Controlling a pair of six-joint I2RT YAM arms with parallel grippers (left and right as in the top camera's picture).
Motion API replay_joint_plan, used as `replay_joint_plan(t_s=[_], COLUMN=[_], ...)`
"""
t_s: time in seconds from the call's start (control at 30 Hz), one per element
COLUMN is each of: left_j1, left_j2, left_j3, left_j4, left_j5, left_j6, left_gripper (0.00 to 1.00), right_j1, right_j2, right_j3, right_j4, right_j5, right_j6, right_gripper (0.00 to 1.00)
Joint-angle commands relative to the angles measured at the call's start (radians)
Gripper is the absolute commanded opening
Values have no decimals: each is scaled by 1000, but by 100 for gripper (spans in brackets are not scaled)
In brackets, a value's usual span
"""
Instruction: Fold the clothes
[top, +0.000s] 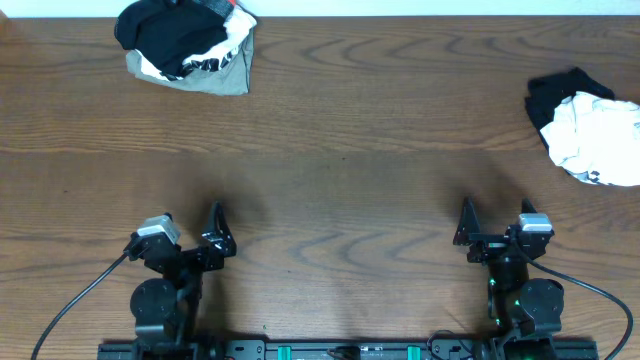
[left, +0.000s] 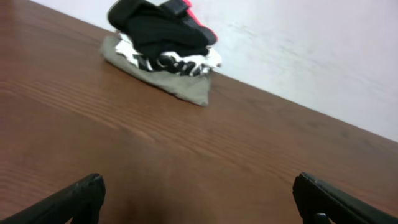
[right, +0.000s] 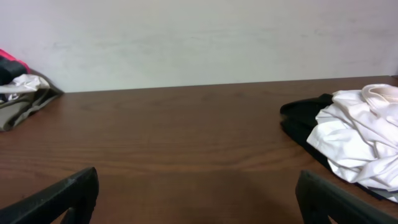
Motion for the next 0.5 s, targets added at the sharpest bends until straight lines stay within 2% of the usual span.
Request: replay_joint_plan(t_s=[0.0, 0.47], left_j1=[3, 3], left_j2=[-11, -11], left_j3=[-45, -122], left_j4=[53, 247], left_j5=[-55, -54], left_j6=[-6, -5], left_gripper=[98, 98], right_j1=[-11, -11], right_j2=[-6, -6], right_j3=[-2, -2], right_j4=[-5, -5], right_j5=[-7, -7], right_j6=[-16, -16], right_gripper=[99, 99])
